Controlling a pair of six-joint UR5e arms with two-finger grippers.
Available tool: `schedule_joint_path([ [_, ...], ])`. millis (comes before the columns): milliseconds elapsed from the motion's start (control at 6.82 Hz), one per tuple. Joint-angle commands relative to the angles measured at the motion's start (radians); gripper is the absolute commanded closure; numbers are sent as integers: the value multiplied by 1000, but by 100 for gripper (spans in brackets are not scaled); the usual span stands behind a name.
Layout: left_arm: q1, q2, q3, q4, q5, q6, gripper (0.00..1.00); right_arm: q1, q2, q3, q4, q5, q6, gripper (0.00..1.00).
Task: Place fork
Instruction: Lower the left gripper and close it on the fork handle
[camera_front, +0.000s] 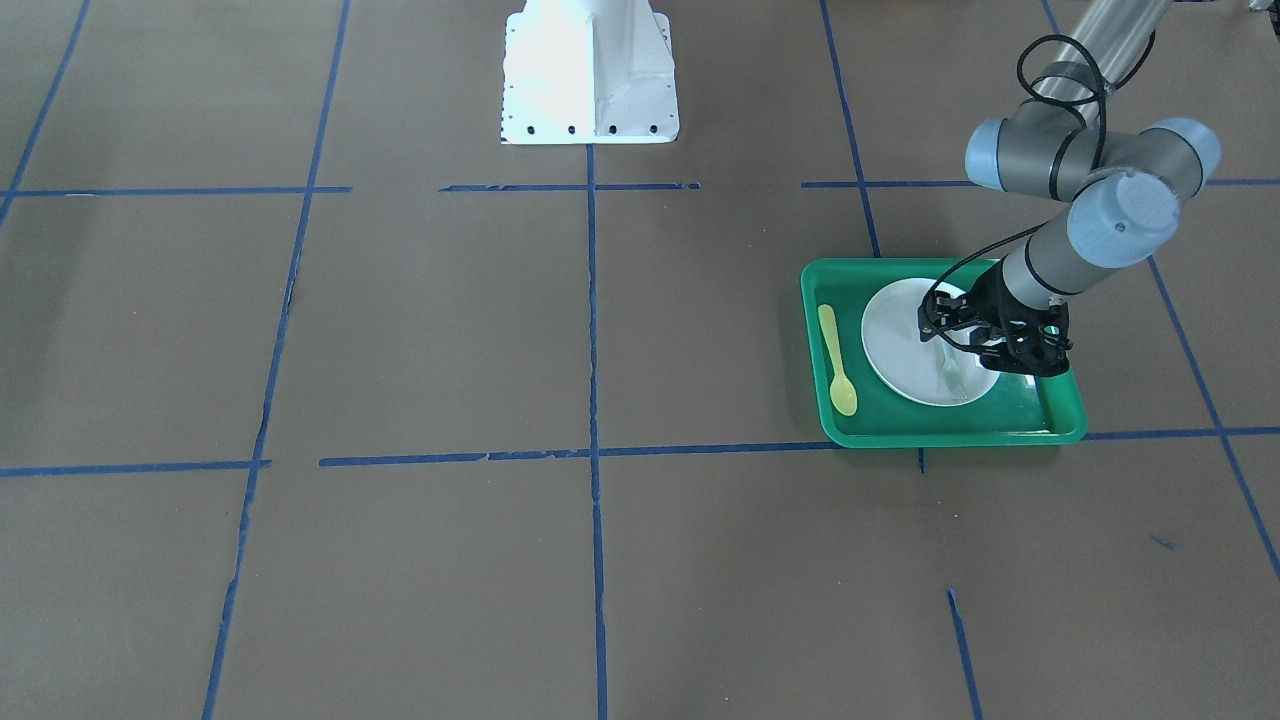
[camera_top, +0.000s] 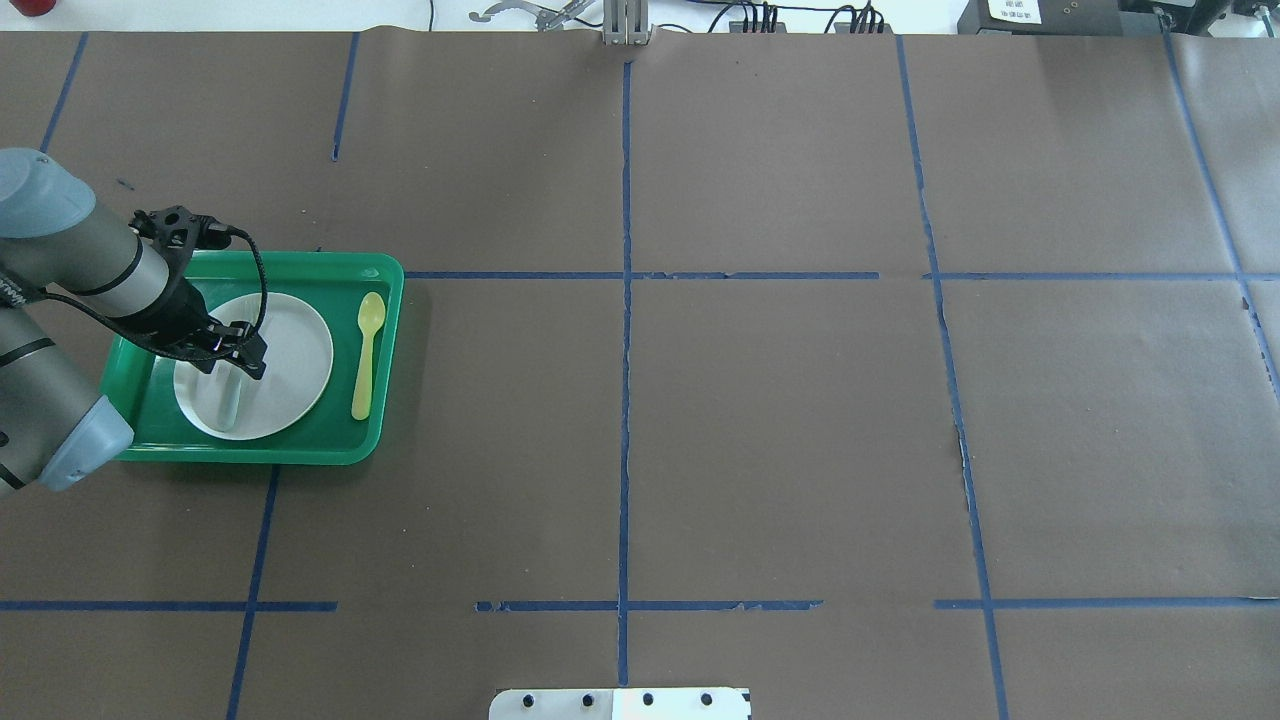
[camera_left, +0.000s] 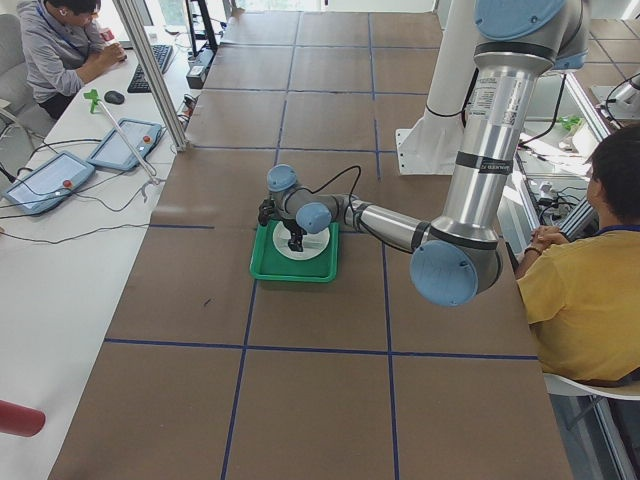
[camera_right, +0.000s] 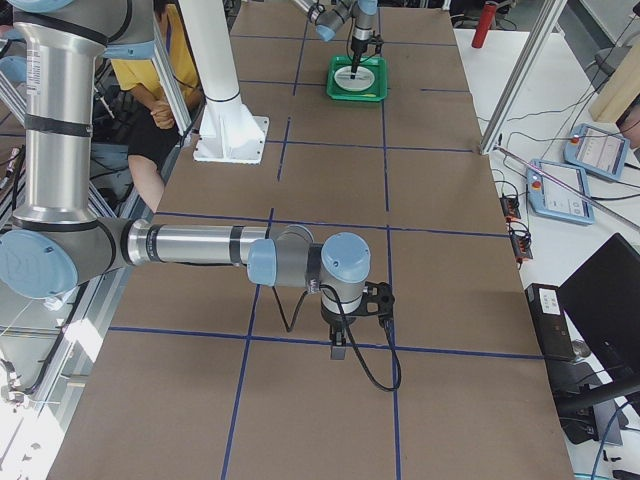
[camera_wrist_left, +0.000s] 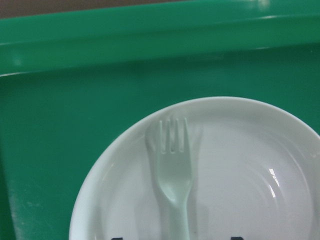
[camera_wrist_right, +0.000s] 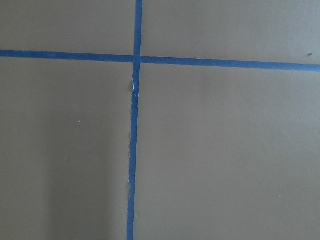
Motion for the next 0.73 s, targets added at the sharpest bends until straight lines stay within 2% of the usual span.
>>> schedule_joint_path([
  [0, 1, -1, 7, 0, 0, 0, 43, 0, 0, 0, 0, 0, 0, 0],
  [147, 1, -1, 10, 0, 0, 0, 49, 0, 0, 0, 0, 0, 0, 0],
  [440, 1, -1, 9, 0, 0, -18, 100, 0, 0, 0, 0, 0, 1, 0],
  [587, 1, -1, 1, 0, 0, -44, 100, 0, 0, 0, 0, 0, 0, 0],
])
